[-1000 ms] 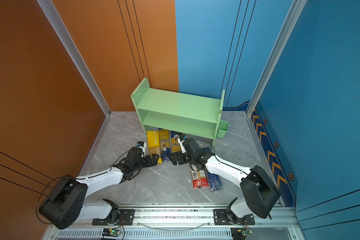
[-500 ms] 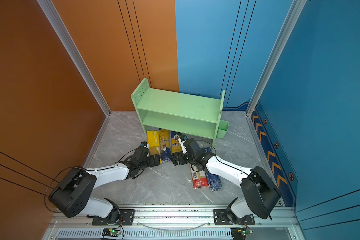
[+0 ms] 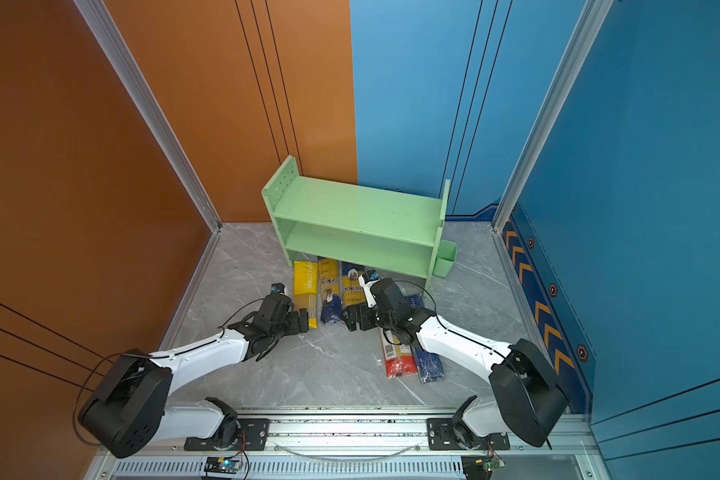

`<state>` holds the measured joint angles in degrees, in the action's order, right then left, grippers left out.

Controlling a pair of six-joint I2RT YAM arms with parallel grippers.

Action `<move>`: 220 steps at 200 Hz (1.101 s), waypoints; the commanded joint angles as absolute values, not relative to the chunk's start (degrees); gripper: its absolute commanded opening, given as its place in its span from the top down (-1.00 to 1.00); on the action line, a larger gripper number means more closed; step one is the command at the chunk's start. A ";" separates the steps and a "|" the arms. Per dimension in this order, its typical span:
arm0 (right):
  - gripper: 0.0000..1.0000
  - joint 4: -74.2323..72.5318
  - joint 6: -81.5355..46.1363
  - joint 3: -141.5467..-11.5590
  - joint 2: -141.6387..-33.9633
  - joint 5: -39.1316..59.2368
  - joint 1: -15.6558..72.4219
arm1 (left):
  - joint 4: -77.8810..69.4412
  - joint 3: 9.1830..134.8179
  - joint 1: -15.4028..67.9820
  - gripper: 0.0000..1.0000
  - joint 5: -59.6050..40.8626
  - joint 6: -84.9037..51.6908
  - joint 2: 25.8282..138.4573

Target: Place and organize the pasta boxes and bags onto the shelf

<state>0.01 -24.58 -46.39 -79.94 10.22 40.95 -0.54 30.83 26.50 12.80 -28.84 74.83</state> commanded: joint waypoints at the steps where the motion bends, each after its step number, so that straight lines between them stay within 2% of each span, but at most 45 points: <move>1: -1.00 -2.41 -26.15 -44.83 -78.33 11.25 40.62 | -1.48 28.27 24.55 -0.97 6.44 -23.80 72.72; 21: -1.00 -2.46 -26.28 -44.57 -78.28 11.41 40.61 | -4.57 27.73 24.34 -0.97 1.88 -22.74 73.33; 144: -1.00 -3.57 -27.14 -43.47 -77.50 13.46 37.85 | -9.78 31.58 28.54 -0.97 2.31 -27.96 83.05; 220: -1.00 -4.74 -27.60 -42.32 -77.27 14.10 37.21 | -7.71 32.89 30.48 -0.97 9.39 -32.51 86.96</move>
